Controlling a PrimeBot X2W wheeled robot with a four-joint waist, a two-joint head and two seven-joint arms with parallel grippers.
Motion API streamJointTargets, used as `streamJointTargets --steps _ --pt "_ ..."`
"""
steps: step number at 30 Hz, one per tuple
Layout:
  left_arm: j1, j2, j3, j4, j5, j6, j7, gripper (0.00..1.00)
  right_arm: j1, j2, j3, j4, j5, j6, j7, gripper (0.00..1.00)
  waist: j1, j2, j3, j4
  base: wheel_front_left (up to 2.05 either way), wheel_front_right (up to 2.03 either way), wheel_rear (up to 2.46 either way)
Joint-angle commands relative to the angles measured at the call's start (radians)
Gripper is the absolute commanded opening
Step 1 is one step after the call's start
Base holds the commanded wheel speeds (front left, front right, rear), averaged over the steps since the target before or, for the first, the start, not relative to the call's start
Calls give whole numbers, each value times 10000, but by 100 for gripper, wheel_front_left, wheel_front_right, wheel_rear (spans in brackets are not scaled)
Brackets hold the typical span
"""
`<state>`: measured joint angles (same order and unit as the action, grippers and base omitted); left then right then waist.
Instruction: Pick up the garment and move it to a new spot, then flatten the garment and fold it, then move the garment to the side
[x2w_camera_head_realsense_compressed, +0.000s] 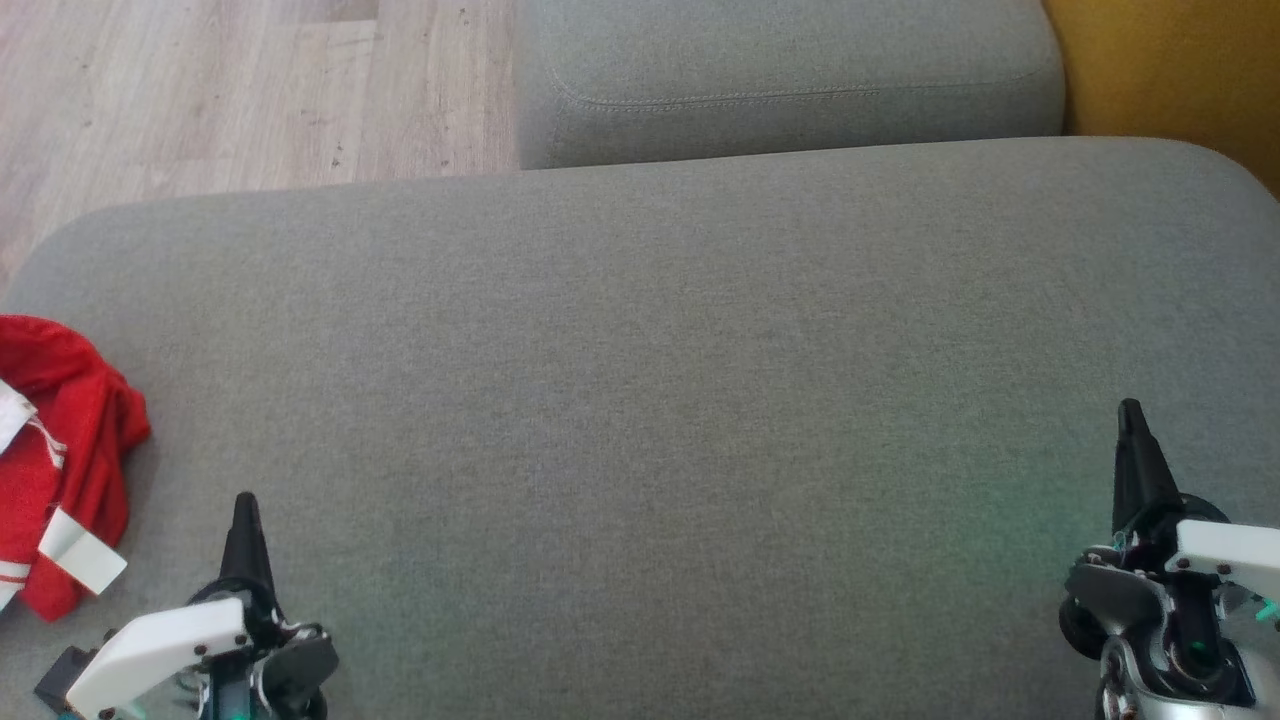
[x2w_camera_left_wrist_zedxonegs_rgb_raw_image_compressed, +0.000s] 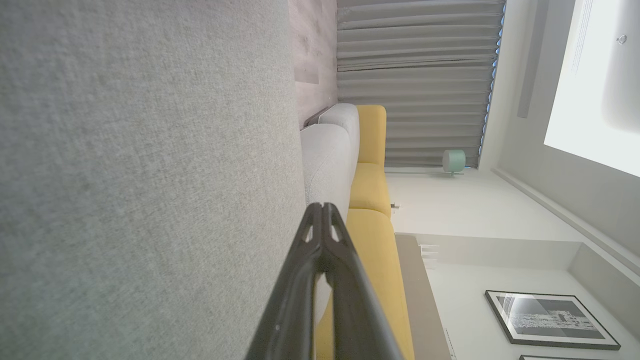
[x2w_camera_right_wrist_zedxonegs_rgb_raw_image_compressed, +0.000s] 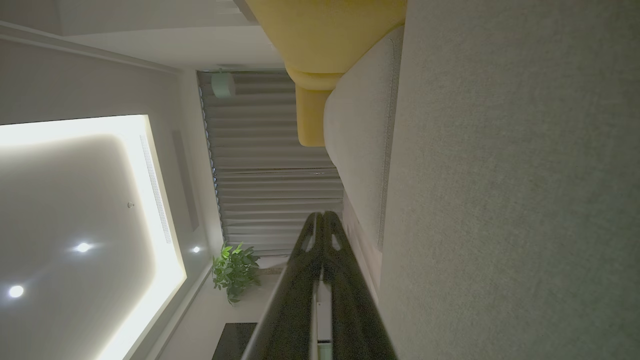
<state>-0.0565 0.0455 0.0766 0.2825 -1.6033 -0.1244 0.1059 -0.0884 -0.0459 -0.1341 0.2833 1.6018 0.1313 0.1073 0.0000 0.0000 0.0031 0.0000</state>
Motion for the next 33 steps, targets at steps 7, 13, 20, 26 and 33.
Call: streamJointTargets --steps 7,13,20,26,33 --pt "-515 47 369 -375 -55 -63 71 0 -195 -43 206 -386 71 -6 57 0 0 0 0 0 0 0 0" --pt "-515 47 369 -375 -55 -63 71 0 -195 -43 206 -386 71 -6 57 0 0 0 0 0 0 0 0" --pt "-515 47 369 -376 -55 -63 71 0 -195 -43 206 -386 71 -6 57 0 0 0 0 0 0 0 0" --pt "-515 47 369 -376 -55 -63 71 0 -195 -43 206 -386 71 -6 57 0 0 0 0 0 0 0 0" --pt "-515 47 369 -376 -55 -63 71 0 -195 -43 206 -386 71 -6 57 0 0 0 0 0 0 0 0"
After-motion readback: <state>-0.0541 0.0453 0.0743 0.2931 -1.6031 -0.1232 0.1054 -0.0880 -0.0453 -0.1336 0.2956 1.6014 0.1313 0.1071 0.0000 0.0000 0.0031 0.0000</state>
